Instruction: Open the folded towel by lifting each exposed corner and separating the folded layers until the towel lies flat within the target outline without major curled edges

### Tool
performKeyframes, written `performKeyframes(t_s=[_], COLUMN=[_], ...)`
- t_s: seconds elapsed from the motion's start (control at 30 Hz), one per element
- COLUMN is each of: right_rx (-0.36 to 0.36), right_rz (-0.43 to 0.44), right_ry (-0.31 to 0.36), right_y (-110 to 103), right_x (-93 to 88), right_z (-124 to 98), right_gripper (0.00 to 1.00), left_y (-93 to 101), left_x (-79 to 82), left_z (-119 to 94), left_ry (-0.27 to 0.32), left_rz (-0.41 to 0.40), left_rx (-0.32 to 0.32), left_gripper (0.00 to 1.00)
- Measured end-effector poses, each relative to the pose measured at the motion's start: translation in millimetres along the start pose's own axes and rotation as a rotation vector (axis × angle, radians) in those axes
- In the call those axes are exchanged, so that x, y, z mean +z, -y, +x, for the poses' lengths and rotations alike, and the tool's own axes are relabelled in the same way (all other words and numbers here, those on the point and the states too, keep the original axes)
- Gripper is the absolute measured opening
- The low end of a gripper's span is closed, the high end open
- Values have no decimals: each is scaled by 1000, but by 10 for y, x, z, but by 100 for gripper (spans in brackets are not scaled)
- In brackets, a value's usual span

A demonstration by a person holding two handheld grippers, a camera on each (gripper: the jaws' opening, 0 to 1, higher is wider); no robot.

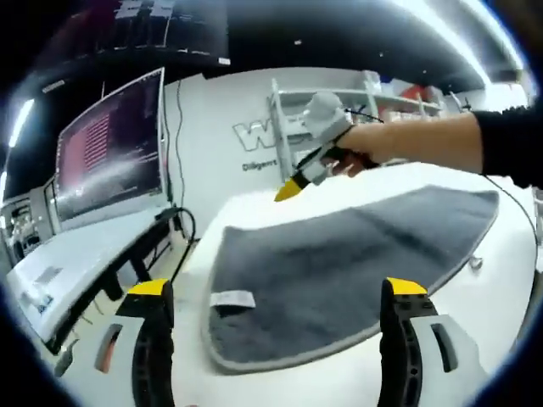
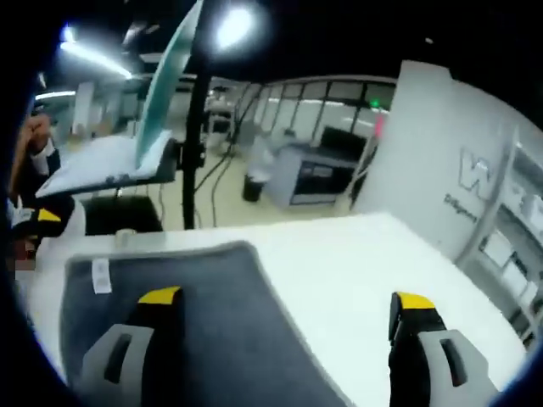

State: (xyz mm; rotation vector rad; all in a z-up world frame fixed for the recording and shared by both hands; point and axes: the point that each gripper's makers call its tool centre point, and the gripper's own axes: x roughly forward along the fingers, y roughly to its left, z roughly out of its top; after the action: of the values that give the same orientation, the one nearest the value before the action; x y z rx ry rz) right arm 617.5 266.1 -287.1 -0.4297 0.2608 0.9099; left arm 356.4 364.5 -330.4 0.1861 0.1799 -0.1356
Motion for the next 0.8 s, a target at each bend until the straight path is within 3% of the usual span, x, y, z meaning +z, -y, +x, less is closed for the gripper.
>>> performKeyframes(t_s=[0.2, 0.27, 0.37, 0.57, 0.67, 0.8], right_rx=[-110, -176, -224, -314, -397, -446], right_rz=[44, 45, 41, 78, 80, 113], right_ry=[82, 107, 105, 126, 125, 122], right_y=[405, 561, 688, 914, 1101, 1261], right_x=[17, 18, -55, -289, -504, -800], right_z=[-1019, -1334, -1727, -2542, -2947, -3340], right_gripper=[100, 100, 100, 100, 100, 100], left_y=[2, 31, 103, 172, 184, 174], left_x=[317, 413, 528, 734, 786, 801], left_z=[8, 35, 96, 277, 364, 469], left_ry=[42, 48, 51, 47, 34, 17], left_rz=[10, 7, 15, 17, 29, 29], left_rx=[-19, -42, -84, -129, -138, -139], left_gripper=[100, 100, 100, 100, 100, 100])
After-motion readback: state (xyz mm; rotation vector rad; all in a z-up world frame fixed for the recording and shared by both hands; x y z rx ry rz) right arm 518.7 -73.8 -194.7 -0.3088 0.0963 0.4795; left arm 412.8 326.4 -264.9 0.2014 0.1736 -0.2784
